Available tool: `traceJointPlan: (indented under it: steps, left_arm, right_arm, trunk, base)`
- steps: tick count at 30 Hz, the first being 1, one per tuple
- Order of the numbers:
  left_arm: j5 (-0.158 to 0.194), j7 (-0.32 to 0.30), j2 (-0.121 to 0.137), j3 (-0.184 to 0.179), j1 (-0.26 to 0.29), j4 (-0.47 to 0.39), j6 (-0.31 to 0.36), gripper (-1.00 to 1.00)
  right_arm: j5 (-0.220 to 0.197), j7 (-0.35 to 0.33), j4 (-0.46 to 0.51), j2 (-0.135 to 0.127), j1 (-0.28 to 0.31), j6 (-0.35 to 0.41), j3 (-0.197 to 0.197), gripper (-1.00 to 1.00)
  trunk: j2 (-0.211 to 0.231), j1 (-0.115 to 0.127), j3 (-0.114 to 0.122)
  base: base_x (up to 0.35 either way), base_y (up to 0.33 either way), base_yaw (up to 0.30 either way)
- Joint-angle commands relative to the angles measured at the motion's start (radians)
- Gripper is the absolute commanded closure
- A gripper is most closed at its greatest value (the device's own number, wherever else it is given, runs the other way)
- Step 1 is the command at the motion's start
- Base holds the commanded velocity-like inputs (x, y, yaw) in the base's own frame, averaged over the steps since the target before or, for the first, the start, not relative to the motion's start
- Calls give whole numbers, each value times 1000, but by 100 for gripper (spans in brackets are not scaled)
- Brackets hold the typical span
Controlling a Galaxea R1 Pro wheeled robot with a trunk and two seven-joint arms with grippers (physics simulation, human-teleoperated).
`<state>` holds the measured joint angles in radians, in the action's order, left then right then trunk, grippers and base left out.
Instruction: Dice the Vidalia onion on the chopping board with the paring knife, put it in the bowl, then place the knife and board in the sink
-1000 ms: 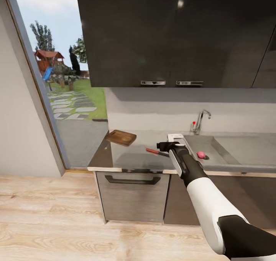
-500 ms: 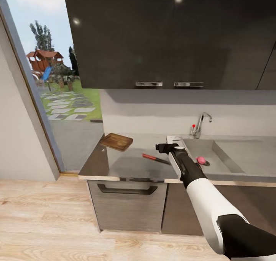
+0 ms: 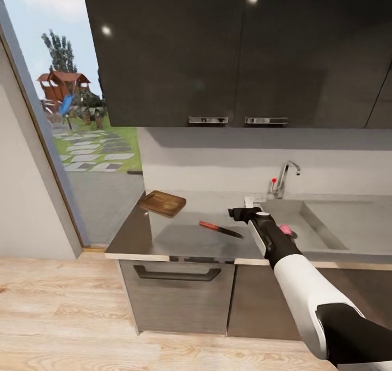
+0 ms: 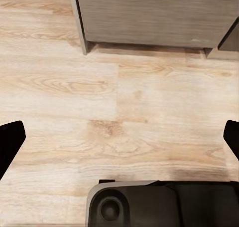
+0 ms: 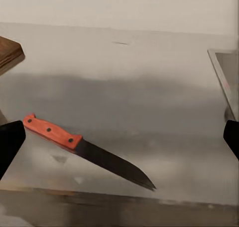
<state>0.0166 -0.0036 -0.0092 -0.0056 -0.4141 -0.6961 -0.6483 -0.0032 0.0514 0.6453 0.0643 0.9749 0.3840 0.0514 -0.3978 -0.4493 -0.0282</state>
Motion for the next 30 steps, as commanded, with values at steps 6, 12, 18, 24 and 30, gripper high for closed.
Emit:
traceJointPlan:
  steps: [6, 12, 18, 24, 30]
  left_arm:
    - [2, 0, 0, -1, 0, 0, -1, -100]
    - [2, 0, 0, -1, 0, 0, -1, -100]
    - [2, 1, 0, 0, 0, 0, 0, -100]
    - [2, 1, 0, 1, 0, 1, -1, -100]
    - [2, 1, 0, 1, 0, 8, -1, -100]
  right_arm:
    - [1, 0, 1, -9, 1, 6, 4, -100]
    - [2, -1, -6, -9, 1, 6, 5, -100]
    - [1, -1, -44, -9, 1, -4, 6, -100]
    - [2, 0, -115, -9, 1, -73, 5, -100]
    - [4, 1, -161, -10, 1, -112, 5, -100]
  trunk:
    - [-2, -1, -2]
    - [-2, -1, -2]
    - [-2, -1, -2]
    - [-2, -1, -2]
    - [-2, -1, -2]
  base:
    - [0, 0, 0]
    - [16, 0, 0]
    - [180, -24, 0]
    - [237, -22, 0]
    - [66, -3, 0]
